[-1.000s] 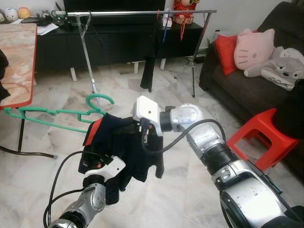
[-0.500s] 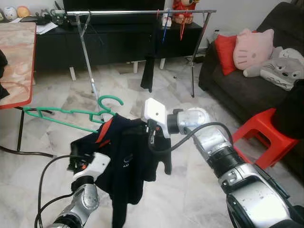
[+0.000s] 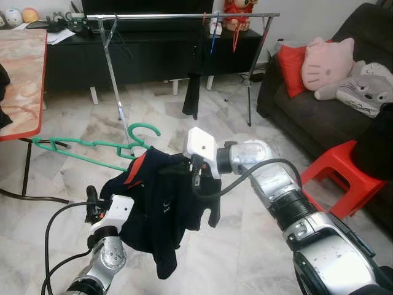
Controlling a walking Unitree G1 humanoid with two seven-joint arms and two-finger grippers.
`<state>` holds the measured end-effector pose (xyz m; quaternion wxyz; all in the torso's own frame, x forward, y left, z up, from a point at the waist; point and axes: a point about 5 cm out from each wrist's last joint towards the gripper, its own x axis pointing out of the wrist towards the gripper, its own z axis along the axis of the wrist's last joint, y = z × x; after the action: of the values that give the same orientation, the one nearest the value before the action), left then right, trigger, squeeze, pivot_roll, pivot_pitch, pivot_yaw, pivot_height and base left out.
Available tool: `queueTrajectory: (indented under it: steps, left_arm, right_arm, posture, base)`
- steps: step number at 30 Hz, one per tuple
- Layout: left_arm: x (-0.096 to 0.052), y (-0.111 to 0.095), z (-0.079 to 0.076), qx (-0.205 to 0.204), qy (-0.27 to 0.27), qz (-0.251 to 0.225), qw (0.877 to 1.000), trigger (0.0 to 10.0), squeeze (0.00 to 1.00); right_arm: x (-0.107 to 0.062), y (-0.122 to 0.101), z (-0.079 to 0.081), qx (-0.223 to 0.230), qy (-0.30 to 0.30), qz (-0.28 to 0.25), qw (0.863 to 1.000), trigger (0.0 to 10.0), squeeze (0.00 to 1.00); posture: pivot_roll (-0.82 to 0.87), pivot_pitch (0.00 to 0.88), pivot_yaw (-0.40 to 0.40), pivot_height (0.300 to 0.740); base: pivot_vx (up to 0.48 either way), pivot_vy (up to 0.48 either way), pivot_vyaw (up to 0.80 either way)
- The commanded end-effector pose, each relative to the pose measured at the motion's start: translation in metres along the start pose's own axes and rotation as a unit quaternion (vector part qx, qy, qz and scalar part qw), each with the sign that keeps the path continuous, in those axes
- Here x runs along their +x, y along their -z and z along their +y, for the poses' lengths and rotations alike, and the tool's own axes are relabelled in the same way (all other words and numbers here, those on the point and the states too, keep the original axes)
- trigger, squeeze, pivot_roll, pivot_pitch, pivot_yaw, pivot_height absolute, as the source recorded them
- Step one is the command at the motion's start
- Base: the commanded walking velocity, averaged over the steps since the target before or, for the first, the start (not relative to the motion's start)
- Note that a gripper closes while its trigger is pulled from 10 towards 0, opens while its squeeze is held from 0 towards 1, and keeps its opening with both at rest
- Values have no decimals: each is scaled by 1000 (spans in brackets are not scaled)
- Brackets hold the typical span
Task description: Hang hanger
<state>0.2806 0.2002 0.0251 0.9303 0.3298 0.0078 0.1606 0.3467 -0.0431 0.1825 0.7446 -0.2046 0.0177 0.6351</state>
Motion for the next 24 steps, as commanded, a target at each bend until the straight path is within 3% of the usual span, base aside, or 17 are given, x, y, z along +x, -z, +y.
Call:
queueTrajectory:
  steps: [1,17,22,24]
  left_arm:
    - [-4,0,-4,-15,9,2,1000,0,0]
    - [-9,-5,-15,-51,72,-8,996,0,0]
    - [-13,-2,-21,-89,114,13,989,0,0]
    - [-14,4,-19,-118,113,44,986,0,0]
  right_arm:
    - [-8,-5,-8,-14,17,2,1000,10000,0]
    - [-13,4,-10,-7,32,21,999,10000,0]
    - [-21,10,-12,-5,45,31,999,10000,0]
    - [-26,15,-12,-2,48,38,998,10000,0]
  posture:
    - [-57,0,-144,740]
    - [-54,0,-142,740]
    - [-54,0,-142,740]
    - [-53,0,-139,740]
  base:
    - [0,0,0]
    - [0,0,0]
    - [0,0,0]
    - [0,0,0]
